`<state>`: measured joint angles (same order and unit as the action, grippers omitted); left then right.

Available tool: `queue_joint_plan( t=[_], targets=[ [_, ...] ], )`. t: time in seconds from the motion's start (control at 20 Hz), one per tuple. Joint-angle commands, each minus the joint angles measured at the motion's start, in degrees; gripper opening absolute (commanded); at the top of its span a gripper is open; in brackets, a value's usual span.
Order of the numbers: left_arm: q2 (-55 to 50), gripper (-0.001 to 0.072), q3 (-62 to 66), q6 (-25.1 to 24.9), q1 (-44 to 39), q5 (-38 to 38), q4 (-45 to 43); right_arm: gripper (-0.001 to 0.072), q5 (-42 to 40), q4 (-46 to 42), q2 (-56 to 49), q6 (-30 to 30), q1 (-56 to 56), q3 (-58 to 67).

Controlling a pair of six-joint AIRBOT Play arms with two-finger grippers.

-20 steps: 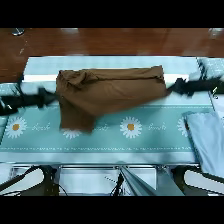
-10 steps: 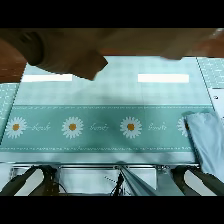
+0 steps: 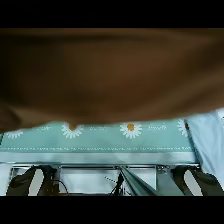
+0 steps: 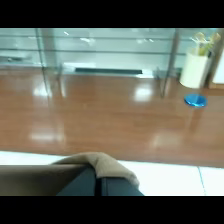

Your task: Fold the shirts.

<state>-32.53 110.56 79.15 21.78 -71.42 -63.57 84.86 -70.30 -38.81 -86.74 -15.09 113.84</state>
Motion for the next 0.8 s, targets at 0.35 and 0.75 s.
queue_joint_plan(
  t=[0.35, 0.75],
  targets=[
    [5.31, 0.0023, -36.22, 2.67, -0.02, 3.21, -2.10, 0.0026, 0.09, 1.33, 3.04, 0.11, 0.09, -27.02],
    [-22.32, 0.0023, -51.58, -4.31, -6.97, 23.78, 15.69, 0.0025, -28.28, 16.52, -20.17, 11.56, 0.09, -51.54]
  ],
)
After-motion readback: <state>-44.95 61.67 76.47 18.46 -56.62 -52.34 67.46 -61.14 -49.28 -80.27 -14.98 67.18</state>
